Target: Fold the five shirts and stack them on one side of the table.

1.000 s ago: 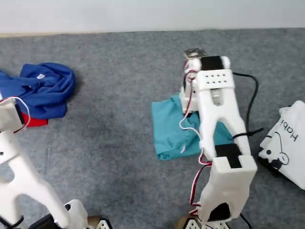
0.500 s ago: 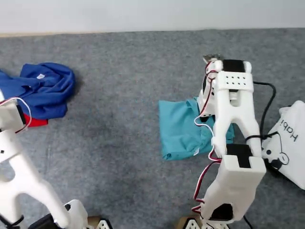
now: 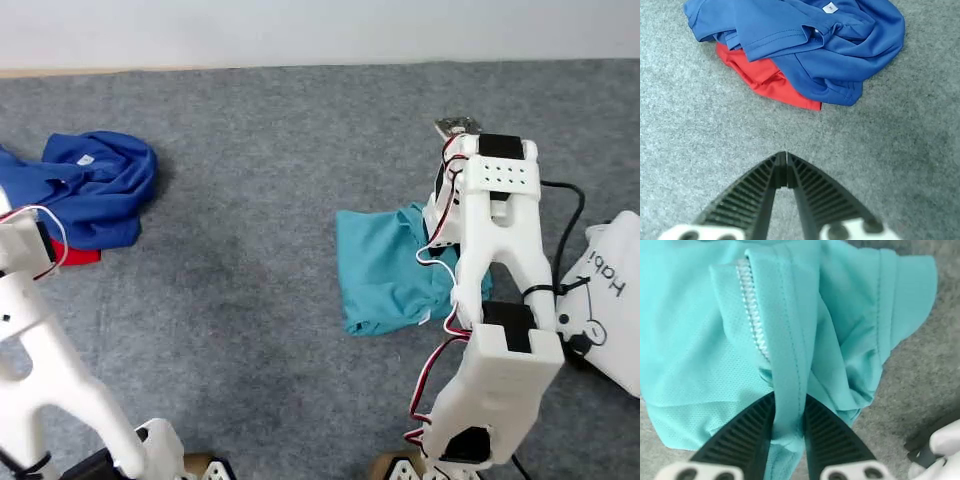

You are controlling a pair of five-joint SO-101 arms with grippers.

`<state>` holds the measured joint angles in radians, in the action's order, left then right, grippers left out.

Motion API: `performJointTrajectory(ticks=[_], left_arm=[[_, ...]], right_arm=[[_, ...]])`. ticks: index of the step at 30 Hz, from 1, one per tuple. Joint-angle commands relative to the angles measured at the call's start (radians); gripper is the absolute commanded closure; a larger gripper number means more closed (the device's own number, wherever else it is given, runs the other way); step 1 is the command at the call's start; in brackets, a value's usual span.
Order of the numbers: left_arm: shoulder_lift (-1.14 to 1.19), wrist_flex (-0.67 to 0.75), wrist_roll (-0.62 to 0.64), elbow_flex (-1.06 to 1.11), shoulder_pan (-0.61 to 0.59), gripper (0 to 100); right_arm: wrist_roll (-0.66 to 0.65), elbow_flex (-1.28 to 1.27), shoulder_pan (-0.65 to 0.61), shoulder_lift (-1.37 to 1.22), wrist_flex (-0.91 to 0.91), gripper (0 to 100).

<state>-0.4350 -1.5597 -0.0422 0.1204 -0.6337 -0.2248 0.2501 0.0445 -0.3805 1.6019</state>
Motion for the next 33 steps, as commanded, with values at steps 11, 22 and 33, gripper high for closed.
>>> performJointTrajectory(ticks=[11,22,33], left_arm=[[-0.034,0.012,0.006,-0.008,0.003,99],[-0.034,0.011,0.006,-0.005,0.003,99],[-0.034,-0.1,0.005,-0.067,0.015,99]], right_arm=[[-0.034,0.026,0.134,0.077,0.01,81.4],[-0.032,0.064,0.113,0.223,0.151,86.1],[-0.029,0.063,0.105,0.277,0.194,99.0]])
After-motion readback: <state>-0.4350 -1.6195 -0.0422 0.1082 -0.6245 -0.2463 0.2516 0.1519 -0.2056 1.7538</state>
